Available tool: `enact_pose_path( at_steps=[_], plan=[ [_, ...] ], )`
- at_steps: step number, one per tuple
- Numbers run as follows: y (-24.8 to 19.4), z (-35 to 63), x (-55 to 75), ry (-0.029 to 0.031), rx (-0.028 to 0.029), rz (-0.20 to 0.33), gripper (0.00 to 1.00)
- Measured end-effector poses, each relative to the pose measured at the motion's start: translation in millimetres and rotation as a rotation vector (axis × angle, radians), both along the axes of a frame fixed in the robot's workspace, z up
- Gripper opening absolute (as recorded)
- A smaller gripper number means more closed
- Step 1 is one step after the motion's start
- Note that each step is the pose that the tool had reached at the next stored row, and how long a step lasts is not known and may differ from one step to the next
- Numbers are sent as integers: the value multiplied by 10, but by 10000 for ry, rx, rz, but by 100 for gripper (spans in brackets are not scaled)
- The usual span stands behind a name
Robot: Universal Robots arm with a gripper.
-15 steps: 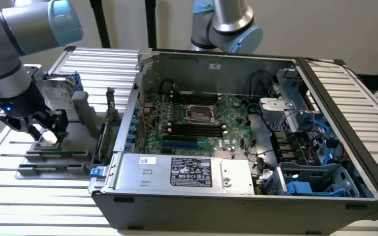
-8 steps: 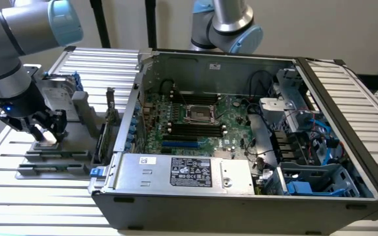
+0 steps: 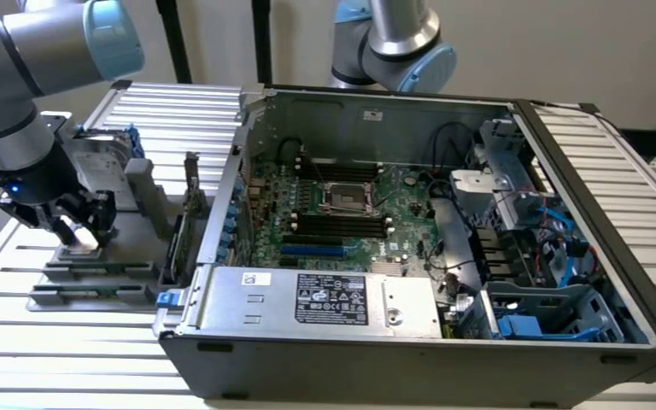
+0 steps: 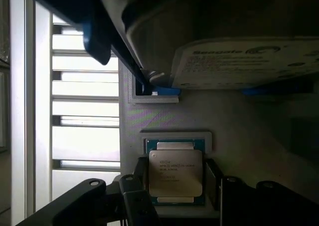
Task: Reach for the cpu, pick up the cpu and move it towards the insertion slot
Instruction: 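Pick up the cpu and move it towards the insertion slot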
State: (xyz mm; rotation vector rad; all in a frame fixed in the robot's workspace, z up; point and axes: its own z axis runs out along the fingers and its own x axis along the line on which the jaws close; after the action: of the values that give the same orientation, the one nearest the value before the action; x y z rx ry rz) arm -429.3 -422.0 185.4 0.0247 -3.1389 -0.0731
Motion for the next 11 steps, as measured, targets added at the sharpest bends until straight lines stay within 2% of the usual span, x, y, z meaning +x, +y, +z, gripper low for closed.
enact_pose_path(
  at_steps=[2, 11],
  plan=[
    [0, 47, 0, 1, 0, 0, 55],
    [-6, 459, 0, 2, -1, 4, 55]
  ],
)
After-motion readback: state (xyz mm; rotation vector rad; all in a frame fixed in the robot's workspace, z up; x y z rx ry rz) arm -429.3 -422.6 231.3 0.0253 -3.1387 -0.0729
